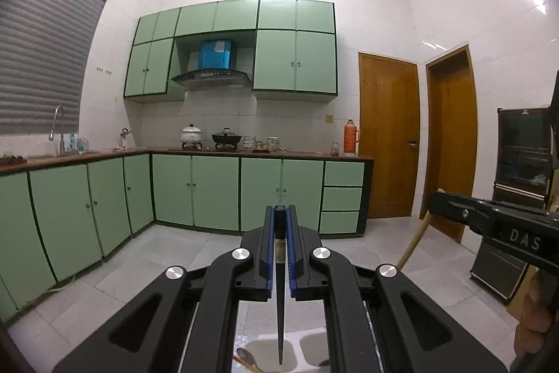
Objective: Organize utensils
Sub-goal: 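Lower the wooden chopstick into the holder with the right tool while the left tool lowers the black one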
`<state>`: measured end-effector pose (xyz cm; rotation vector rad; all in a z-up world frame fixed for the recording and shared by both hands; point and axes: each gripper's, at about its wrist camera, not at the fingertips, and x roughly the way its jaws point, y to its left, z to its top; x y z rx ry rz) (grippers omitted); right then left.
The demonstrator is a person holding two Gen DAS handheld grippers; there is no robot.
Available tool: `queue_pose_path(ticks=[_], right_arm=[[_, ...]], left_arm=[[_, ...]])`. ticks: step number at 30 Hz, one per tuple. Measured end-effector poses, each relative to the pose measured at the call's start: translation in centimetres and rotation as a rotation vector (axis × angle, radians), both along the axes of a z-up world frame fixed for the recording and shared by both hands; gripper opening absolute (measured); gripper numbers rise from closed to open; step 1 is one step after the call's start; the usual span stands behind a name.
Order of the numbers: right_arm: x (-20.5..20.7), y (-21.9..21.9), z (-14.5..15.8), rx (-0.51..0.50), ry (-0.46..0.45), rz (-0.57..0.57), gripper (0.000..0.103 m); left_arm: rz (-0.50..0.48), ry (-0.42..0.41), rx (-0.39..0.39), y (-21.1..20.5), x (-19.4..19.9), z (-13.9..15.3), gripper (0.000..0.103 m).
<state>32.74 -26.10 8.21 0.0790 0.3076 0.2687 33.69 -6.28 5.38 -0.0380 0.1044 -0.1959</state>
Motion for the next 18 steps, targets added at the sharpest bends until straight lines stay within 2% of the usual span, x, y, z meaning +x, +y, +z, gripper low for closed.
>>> queue_pose_path(ticks=[5, 9, 12, 15, 18], right_arm=[[2.7, 0.0, -3.0, 0.002, 0.066, -0.004, 0.006], [4.1, 0.3, -5.7, 0.002, 0.121, 0.000, 0.006], [4.8, 0.7, -7.4, 0.004, 0.166, 0.011, 0.006], [5.1, 1.1, -8.4, 0.007, 0.198, 0.025, 0.009], [4.9, 1.2, -9.0, 0.014, 0.217, 0.021, 0.011]], left_arm=[[0.005, 0.061, 0.004, -0.1, 2.8, -2.8, 0.006], [-0.002, 0.148, 0.021, 0.2, 4.4, -5.3, 0.006], [-0.013, 0.222, 0.007, 0.6, 5.2, -7.0, 0.006], [-0.010, 0.244, 0.002, 1.0, 5.1, -7.6, 0.007], [-0.016, 0.246, 0.005, 1.3, 4.5, -7.4, 0.012]])
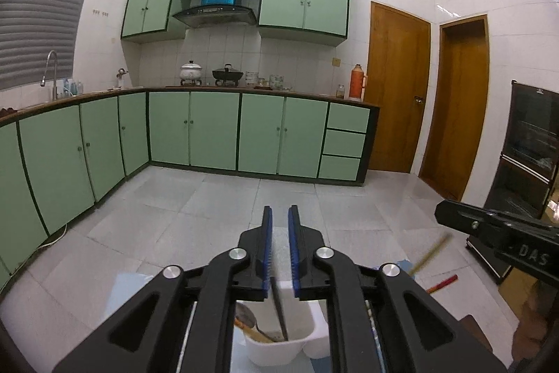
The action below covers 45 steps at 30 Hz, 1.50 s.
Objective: Organize utensils
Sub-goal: 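Lower the wooden chopstick into the holder with the right tool while the left tool lowers the black one, then open both tools and pull them back from the white holder toward the chopsticks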
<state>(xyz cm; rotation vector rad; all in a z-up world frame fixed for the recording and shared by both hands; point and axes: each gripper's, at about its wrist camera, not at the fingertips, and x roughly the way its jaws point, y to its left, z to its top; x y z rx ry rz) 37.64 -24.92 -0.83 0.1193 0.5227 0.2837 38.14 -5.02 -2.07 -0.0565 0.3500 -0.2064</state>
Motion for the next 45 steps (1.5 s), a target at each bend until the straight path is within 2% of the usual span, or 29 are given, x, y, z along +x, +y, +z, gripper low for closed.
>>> queue_pose_path(ticks=[4, 11, 13, 16, 24, 29, 35, 38, 45], right_arm=[[-1.4, -0.3, 0.3, 0.006, -0.031, -0.035, 0.034], [-6.2, -1.5, 0.4, -0.021, -0.091, -0.062, 0.053], [-7.9, -1.9, -0.1, -0.024, -0.093, -0.067, 0.059], [-10.3, -2.4, -1.4, -0.020, -0.082, -0.074, 0.063], [-16.4, -2.3, -7.5, -0.027, 0.004, -0.098, 0.067], [-18.8, -0.9, -11.7, -0.034, 0.101, -0.079, 0.067], [-21.3, 0.5, -15.4, -0.029, 0.169, -0.063, 0.067], [-22.4, 1.6, -17.3, -0.063, 0.194, -0.066, 0.067], [-23.9, 2.9, -20.0, -0.080, 0.256, -0.055, 0.066]], left_arm=[[-0.003, -0.020, 0.016, 0.4, -2.2, 0.8, 0.023], [-0.006, -0.028, 0.024, 1.4, -6.7, 1.6, 0.046], [-0.007, -0.018, 0.029, 1.7, -8.4, 1.2, 0.048], [-0.005, 0.009, 0.037, 2.2, -10.5, 0.2, 0.051], [0.006, 0.158, 0.040, 3.9, -15.7, -5.6, 0.054], [0.001, 0.276, 0.071, 4.2, -18.1, -10.1, 0.054], [0.014, 0.338, 0.092, 4.0, -19.9, -13.5, 0.054], [0.010, 0.358, 0.107, 4.1, -20.6, -14.7, 0.054], [0.031, 0.407, 0.126, 5.3, -22.0, -17.2, 0.054]])
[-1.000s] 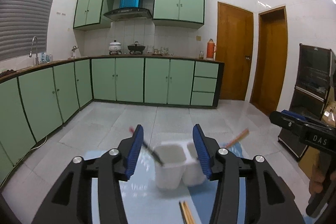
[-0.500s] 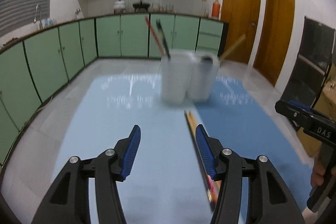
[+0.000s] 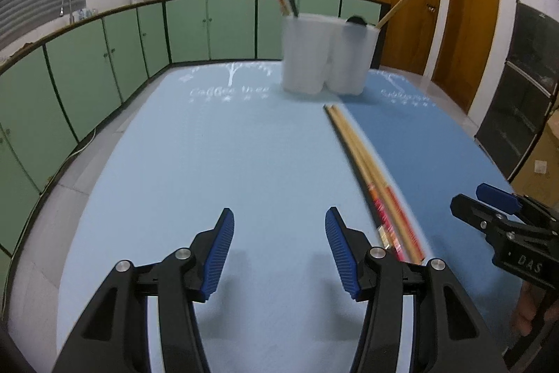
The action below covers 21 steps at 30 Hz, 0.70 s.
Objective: Organize utensils
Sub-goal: 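Open both tools and pull them back from the white holder toward the chopsticks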
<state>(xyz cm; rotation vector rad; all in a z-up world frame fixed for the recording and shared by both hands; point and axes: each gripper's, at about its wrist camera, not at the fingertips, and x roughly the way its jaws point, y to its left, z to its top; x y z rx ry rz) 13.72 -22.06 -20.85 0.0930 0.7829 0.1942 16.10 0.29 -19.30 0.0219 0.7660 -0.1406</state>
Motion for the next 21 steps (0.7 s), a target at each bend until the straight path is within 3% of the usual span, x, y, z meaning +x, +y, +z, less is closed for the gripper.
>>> queue_pose_path(ticks=[11, 17, 21], right_arm=[[-1.0, 3.3, -1.8, -0.102, 0.047, 0.102, 0.063], [-1.0, 3.2, -1.8, -0.170, 0.041, 0.058, 0.062], [-0.8, 2.1, -1.7, -0.126, 0.057, 0.034, 0.061]], left_arm=[[0.009, 0.011, -0.003, 1.2, -1.0, -0.4, 0.054], [0.012, 0.004, -0.014, 1.6, -1.4, -0.2, 0.054], [0.019, 0.004, -0.024, 2.0, -1.5, -0.2, 0.054]])
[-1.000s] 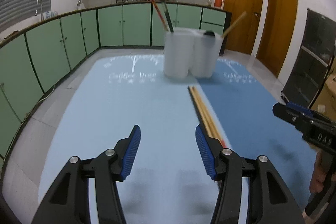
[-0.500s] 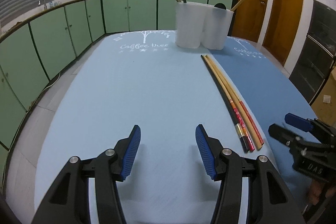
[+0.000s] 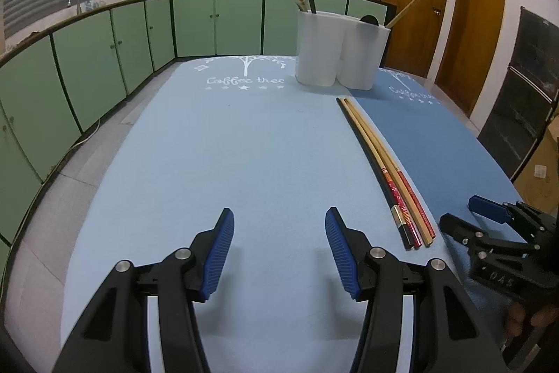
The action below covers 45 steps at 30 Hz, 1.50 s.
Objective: Organize utensils
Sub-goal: 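Open both tools and pull them back from the white holder toward the chopsticks, then grasp a red-patterned chopstick with the right tool while the left tool grasps a black chopstick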
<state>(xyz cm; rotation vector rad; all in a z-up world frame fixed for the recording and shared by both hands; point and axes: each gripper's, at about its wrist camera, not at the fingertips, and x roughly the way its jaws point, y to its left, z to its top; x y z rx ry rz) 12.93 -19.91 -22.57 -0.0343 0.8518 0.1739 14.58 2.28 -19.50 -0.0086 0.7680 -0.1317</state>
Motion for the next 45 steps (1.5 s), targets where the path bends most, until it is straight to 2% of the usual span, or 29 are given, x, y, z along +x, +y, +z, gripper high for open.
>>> queue_pose_path(ticks=[3, 8, 12, 15, 19, 22, 25, 29, 33, 36, 37, 38, 40, 42, 45], right_arm=[[-0.3, 0.6, 0.3, 0.027, 0.000, 0.038, 0.062], [-0.6, 2.2, 0.0, -0.040, -0.018, 0.080, 0.060], [-0.1, 1.4, 0.1, -0.070, -0.010, 0.027, 0.060], [0.0, 0.6, 0.2, -0.029, 0.002, 0.011, 0.060], [-0.3, 1.3, 0.6, 0.023, -0.003, 0.061, 0.060], [-0.4, 2.5, 0.2, -0.025, -0.007, 0.088, 0.059], [-0.2, 2.4, 0.3, -0.051, -0.021, 0.068, 0.059], [0.3, 0.8, 0.2, -0.038, -0.005, 0.010, 0.059], [0.1, 0.9, 0.1, -0.028, -0.003, 0.027, 0.059], [0.1, 1.5, -0.3, -0.025, 0.001, 0.051, 0.049], [0.1, 1.7, -0.3, -0.027, -0.007, 0.059, 0.040], [0.2, 1.8, -0.3, -0.022, -0.008, 0.071, 0.036], [0.2, 2.0, -0.2, -0.007, -0.008, 0.082, 0.017], [0.2, 2.0, -0.2, 0.015, -0.003, 0.097, 0.006], [0.1, 1.7, -0.1, 0.033, 0.002, 0.093, 0.005]], left_arm=[[0.003, 0.001, -0.002, 0.0, 0.0, 0.0, 0.054], [0.004, -0.007, -0.003, 0.2, -0.2, 0.2, 0.054], [0.009, -0.008, -0.008, 0.4, -0.3, 0.3, 0.055], [0.006, -0.008, -0.005, 0.3, -0.2, 0.3, 0.055], [0.000, -0.005, -0.003, 0.1, -0.2, 0.3, 0.055], [-0.004, -0.006, 0.001, 0.0, -0.2, 0.3, 0.055], [-0.002, -0.004, 0.000, 0.1, -0.2, 0.4, 0.055], [0.002, -0.001, -0.003, 0.1, -0.1, 0.3, 0.056], [-0.005, 0.004, -0.001, -0.2, -0.1, 0.1, 0.056], [-0.013, 0.007, -0.001, -0.5, -0.2, 0.0, 0.056], [-0.016, 0.008, -0.001, -0.6, -0.2, 0.0, 0.056], [-0.022, 0.010, -0.001, -0.8, -0.2, 0.0, 0.056], [-0.029, 0.011, 0.000, -1.1, -0.3, -0.1, 0.056], [-0.038, 0.016, -0.005, -1.5, -0.2, -0.2, 0.056], [-0.059, 0.025, -0.008, -2.2, -0.3, -0.4, 0.056]])
